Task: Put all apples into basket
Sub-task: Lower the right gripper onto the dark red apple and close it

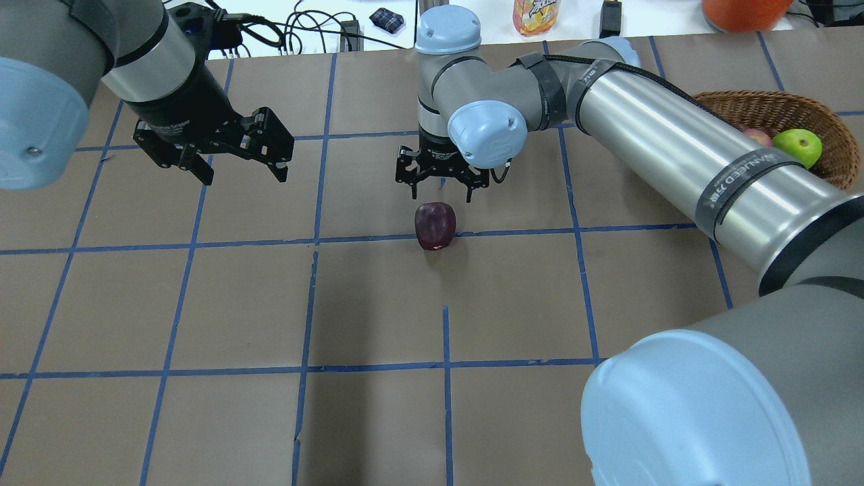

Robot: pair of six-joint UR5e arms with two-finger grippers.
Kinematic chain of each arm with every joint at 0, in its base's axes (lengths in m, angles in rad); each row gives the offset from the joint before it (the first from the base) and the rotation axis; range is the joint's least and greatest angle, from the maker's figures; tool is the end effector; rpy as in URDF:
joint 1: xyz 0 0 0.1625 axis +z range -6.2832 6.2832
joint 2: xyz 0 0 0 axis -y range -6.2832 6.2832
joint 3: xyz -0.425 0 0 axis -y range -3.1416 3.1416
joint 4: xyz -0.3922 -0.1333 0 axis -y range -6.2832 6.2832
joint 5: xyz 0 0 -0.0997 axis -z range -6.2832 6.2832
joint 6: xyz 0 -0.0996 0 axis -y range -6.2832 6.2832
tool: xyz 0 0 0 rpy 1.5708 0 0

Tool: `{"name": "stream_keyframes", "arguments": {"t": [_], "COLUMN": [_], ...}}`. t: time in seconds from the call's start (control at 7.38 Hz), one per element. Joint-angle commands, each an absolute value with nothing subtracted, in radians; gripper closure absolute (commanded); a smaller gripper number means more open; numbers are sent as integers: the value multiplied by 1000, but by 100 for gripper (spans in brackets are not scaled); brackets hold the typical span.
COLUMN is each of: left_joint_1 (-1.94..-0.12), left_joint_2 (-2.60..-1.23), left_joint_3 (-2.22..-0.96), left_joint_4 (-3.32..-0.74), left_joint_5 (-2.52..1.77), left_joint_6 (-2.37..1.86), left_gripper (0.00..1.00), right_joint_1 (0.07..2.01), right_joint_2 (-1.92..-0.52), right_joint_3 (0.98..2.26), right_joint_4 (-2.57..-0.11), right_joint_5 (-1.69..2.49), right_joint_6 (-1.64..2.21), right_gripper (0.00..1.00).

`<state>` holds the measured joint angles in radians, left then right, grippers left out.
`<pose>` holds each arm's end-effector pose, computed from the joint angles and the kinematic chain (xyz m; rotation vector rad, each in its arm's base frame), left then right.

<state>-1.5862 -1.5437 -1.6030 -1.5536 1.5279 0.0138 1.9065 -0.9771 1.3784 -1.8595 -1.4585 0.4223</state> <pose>-0.1450 -0.4794 0.4870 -0.0456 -3.0983 0.0187 0.3626 -0.6008 0.2520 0.1426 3.0675 0.2246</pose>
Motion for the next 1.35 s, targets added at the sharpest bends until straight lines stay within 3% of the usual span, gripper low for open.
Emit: {"name": "stream_keyframes", "arguments": {"t": [0.0, 0.81, 0.95, 1.08, 1.22], "left_joint_1": [-1586, -1585, -1586, -1585, -1585], "left_joint_2": [-1543, -1545, -1545, -1545, -1546], "left_joint_3": [-1603, -1603, -1605, -1605, -1605], "left_joint_4": [-1552, -1554, -1554, -1554, -1554], "left_joint_5": [1528, 1529, 1529, 1528, 1528], "left_joint_6": [14, 14, 14, 14, 14], "left_gripper": [0, 0, 0, 0, 0], "right_joint_1": [1911, 1921, 1921, 1919, 1917], "right_joint_2": [-960, -904, -902, -907, -911], "right_joint_3": [1410, 1422, 1427, 1425, 1424], "right_joint_4": [-1867, -1919, -1921, -1921, -1921], "right_joint_5": [-1450, -1420, -1420, -1431, -1436], "right_joint_6": [423, 425, 426, 422, 419], "right_gripper": [0, 0, 12, 90, 100]}}
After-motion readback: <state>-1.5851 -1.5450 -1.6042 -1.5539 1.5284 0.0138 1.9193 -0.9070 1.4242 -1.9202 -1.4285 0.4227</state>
